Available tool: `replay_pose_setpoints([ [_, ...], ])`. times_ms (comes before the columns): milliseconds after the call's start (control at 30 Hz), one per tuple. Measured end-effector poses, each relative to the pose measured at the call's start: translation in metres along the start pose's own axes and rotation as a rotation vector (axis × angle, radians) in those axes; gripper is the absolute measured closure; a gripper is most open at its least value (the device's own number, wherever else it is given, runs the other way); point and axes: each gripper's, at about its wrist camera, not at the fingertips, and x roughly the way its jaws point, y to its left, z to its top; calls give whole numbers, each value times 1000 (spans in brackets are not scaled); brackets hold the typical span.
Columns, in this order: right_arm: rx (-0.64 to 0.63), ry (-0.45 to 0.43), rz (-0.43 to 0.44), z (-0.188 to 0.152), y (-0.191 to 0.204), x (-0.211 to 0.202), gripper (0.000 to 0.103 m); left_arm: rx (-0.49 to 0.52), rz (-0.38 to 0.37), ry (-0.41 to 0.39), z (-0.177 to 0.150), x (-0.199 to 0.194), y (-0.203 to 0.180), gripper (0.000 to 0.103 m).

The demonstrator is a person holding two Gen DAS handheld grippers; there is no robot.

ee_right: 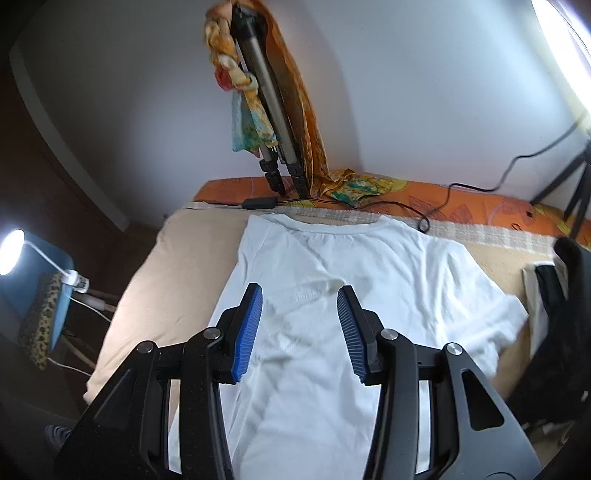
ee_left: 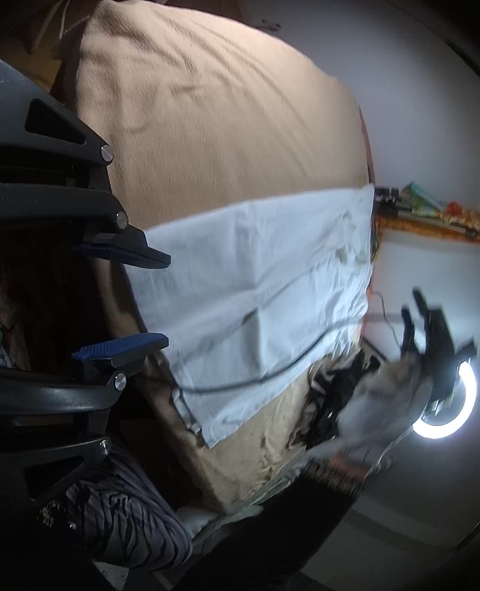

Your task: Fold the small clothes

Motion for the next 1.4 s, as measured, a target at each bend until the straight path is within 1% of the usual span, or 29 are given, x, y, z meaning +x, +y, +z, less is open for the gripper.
replay_pose_setpoints([
  [100,6,-35,11,-21,-10,-39,56,-21,41,-29,3,-3,5,67],
  [133,11,-42,15,-27,-13,-49,54,-21,57,-37,3,-3,4,67],
  [167,12,-55,12,-35,-19,-63,49,-22,67,-47,5,-3,4,66],
  [200,8,-67,3,-41,-23,-73,47,-22,67,-59,6,-2,2,65],
  [333,6,-96,-28,-62,-44,-112,46,-19,69,-72,13,7,-10,65],
  [400,5,-102,-50,-70,-58,-129,46,-12,50,-72,17,13,-23,66],
  [467,11,-111,-79,-77,-75,-146,46,17,36,-70,23,22,-39,66],
  [667,69,-128,-86,-103,-128,-185,46,108,-33,-44,37,56,-100,66],
  [767,80,-126,-105,-120,-153,-197,46,173,-92,-13,43,79,-136,66],
  [867,108,-121,-129,-134,-180,-206,46,223,-129,34,45,104,-169,65],
  [967,153,-119,-124,-142,-203,-210,46,259,-140,86,45,127,-194,63],
  [1067,197,-119,-86,-147,-223,-206,46,289,-119,127,42,146,-209,59],
  [1167,212,-107,-47,-148,-229,-192,46,298,-88,163,41,161,-213,57],
  [1233,216,-91,-15,-148,-231,-177,46,299,-77,158,40,164,-214,57],
  [1333,217,-52,41,-146,-228,-147,46,300,-76,157,41,167,-212,61],
  [1367,215,-34,63,-146,-224,-134,46,294,-78,151,42,168,-210,66],
  [1400,214,-16,84,-145,-221,-122,46,282,-83,146,43,168,-207,76],
])
